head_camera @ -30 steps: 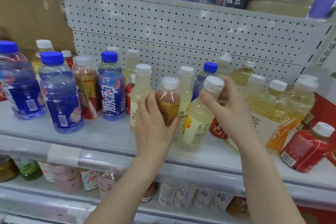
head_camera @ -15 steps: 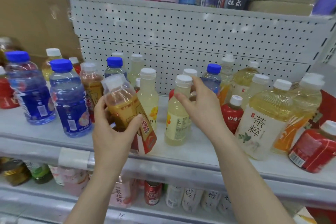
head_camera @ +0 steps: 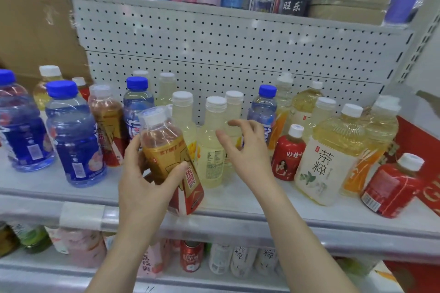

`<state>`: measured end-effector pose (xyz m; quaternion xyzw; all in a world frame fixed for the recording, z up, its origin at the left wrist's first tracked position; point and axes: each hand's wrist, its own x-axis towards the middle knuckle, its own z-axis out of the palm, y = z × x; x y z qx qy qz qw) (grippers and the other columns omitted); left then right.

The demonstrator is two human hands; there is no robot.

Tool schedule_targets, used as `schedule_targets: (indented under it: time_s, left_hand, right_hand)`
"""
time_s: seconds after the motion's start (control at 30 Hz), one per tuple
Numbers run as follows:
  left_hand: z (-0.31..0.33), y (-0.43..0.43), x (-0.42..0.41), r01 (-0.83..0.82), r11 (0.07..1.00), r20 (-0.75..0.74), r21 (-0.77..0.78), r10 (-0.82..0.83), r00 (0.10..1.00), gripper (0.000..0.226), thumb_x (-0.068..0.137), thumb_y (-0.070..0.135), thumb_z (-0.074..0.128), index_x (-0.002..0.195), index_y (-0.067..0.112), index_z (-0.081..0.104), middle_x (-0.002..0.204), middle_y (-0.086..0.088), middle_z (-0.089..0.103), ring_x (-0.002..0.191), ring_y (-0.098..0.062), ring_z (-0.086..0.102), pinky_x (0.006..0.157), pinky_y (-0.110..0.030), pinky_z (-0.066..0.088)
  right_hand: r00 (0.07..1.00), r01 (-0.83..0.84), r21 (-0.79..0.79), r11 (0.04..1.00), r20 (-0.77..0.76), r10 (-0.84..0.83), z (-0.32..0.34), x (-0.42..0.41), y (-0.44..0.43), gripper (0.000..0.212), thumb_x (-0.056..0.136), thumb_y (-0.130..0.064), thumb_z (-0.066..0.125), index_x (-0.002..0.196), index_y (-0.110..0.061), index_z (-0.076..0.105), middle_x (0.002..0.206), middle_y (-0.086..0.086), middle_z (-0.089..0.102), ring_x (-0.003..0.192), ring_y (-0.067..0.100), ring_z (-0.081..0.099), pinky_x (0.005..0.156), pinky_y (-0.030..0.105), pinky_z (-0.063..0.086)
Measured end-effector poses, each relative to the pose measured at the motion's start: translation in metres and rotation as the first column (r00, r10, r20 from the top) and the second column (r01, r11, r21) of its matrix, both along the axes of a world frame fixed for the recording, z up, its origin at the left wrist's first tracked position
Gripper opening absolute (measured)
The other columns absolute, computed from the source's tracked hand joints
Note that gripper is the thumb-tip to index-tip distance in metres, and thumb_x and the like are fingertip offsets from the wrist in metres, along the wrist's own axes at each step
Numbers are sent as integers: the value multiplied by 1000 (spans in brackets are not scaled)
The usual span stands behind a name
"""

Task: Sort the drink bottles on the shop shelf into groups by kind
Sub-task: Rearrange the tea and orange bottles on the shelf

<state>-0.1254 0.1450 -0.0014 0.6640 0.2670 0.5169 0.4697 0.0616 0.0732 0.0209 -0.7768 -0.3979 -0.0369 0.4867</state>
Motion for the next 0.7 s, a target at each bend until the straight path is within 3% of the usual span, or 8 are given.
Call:
schedule_targets:
  time_s: [0.13,0.23,0.3,0.37,0.43,0.53,0.7]
  left_hand:
    - [1,0,5,3,1000,-15,10,-2,1000,79,71,23,84,135,43,42,114,26,60,101,17,56,88,-23,47]
    - [0,2,6,20,1000,-24,-4,-20,999,81,71,22,84,136,43,42,117,21,61,105,8,58,92,-31,50]
    - [0,3,7,28,1000,-32,1,-28,999,80,71,22,84,135,43,42,118,20,61,107,3,58,93,-33,50]
    - [-1,4,8,36,999,-37,16,-35,999,78,72,22,83,133,46,41,117,22,59,108,5,56,91,-29,48]
    - [-2,4,10,48,999,-37,26,-47,998,78,73,23,83,134,47,40,119,20,59,109,5,55,88,-26,47]
    - [-3,4,10,69,997,-31,18,-68,997,79,75,21,82,135,49,39,121,25,56,105,11,55,84,-20,45]
    - [-3,7,12,124,992,-49,33,-122,991,82,79,19,78,142,49,36,123,28,54,104,18,55,79,-8,47]
  right_hand:
    - [999,-43,1,999,7,43,3,5,-3,35,97,-52,56,123,-29,61,130,-7,43,111,13,55,96,34,47]
    - [929,247,42,968,275,-249,12,31,-18,33,103,-30,52,129,-12,59,129,10,57,119,27,53,103,41,42]
    - [795,484,-117,867,472,-380,21,51,-29,40,101,-18,52,138,-2,50,139,23,51,131,39,44,111,46,36]
    - [773,599,-412,687,524,-359,28,58,-30,45,98,-9,50,141,0,42,142,27,45,132,42,41,110,46,37]
    - [772,620,-532,577,544,-328,30,59,-25,42,97,-8,50,138,-1,44,138,25,48,127,41,44,103,43,42]
    - [782,591,-447,672,522,-340,38,57,-24,32,98,-8,54,131,-5,51,130,18,55,115,34,52,95,39,46]
    - [950,264,-183,947,220,-222,33,37,-34,20,102,-22,56,122,-21,59,115,5,65,102,26,62,85,45,56]
